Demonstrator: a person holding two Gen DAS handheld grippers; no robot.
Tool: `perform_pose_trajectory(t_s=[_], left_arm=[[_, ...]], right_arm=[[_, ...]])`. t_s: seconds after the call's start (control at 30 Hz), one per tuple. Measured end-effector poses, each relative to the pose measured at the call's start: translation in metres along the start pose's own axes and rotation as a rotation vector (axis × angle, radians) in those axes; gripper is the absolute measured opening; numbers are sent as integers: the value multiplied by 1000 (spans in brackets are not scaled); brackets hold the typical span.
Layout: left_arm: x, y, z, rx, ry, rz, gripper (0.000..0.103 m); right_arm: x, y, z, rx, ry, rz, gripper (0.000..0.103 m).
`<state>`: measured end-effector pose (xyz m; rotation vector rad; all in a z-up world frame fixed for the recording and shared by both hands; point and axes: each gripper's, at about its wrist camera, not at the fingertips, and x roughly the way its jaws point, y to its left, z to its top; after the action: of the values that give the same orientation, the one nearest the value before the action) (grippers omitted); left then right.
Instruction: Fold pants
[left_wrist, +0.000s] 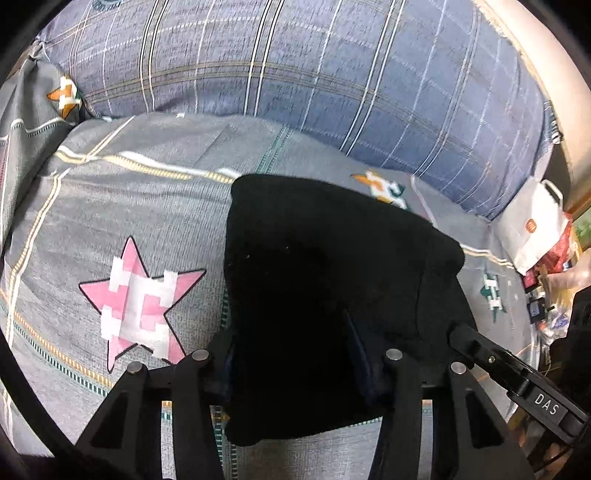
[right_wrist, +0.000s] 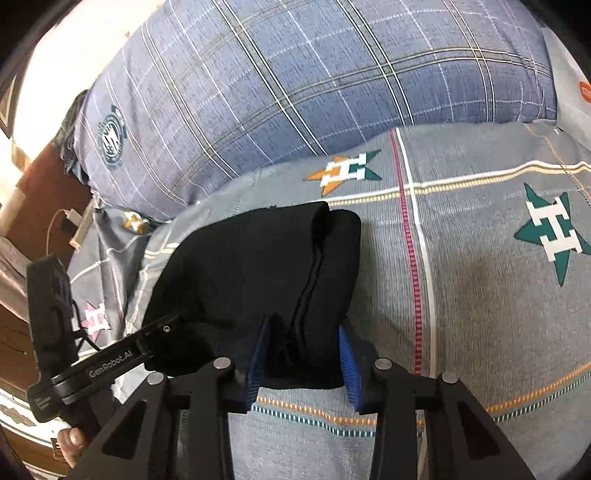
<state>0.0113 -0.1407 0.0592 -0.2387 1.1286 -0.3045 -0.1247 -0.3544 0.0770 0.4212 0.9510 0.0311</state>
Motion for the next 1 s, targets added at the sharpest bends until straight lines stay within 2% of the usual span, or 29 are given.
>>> perform_pose_trajectory(t_s=[0.1, 0.2, 0.37, 0.47, 0.5, 0.53, 0.57, 0.6, 0.67, 0.73, 0.8, 0.83, 0.9, 0.97, 1.0], left_arm=[[4, -3, -1, 0, 0, 23, 57], [5, -6, -4, 7, -13, 36, 59], [3, -14, -6, 39, -46, 58, 58], [6, -9, -10, 27, -70, 46, 60], [5, -5, -13, 21, -83, 39, 65], [5, 0, -17, 3, -100, 40, 76], [4, 6, -22, -22, -118, 37, 80], [5, 12, -27, -46, -129, 26, 85], [-4, 24, -43, -101, -130, -18, 85], [-19, 25, -61, -90, -151, -15, 85], [-34, 17, -82, -35, -201, 41, 85], [-38, 12, -92, 0, -209, 91, 85], [-41, 2, -110, 61, -194, 164, 85], [-46, -8, -126, 101, -193, 214, 85], [-53, -15, -136, 125, -227, 254, 85]], right_arm=[[13, -5, -1, 22, 49, -21, 39], [12, -10, 0, 59, 49, 8, 41], [16, -11, -1, 62, 61, 6, 44], [18, -11, 1, 59, 70, 11, 46], [20, -11, 1, 52, 74, 11, 48], [22, -11, 0, 44, 82, 8, 52], [24, -13, -2, 42, 89, 5, 61], [23, -17, -5, 58, 81, 18, 66], [14, -33, -18, 142, 54, 98, 66], [0, -44, -34, 203, 31, 146, 66], [-14, -50, -54, 218, 17, 126, 68], [-18, -52, -67, 223, 21, 93, 68], [-25, -52, -86, 229, 17, 92, 68], [-37, -41, -100, 179, -2, 54, 68], [-45, -31, -105, 124, -31, 14, 68]])
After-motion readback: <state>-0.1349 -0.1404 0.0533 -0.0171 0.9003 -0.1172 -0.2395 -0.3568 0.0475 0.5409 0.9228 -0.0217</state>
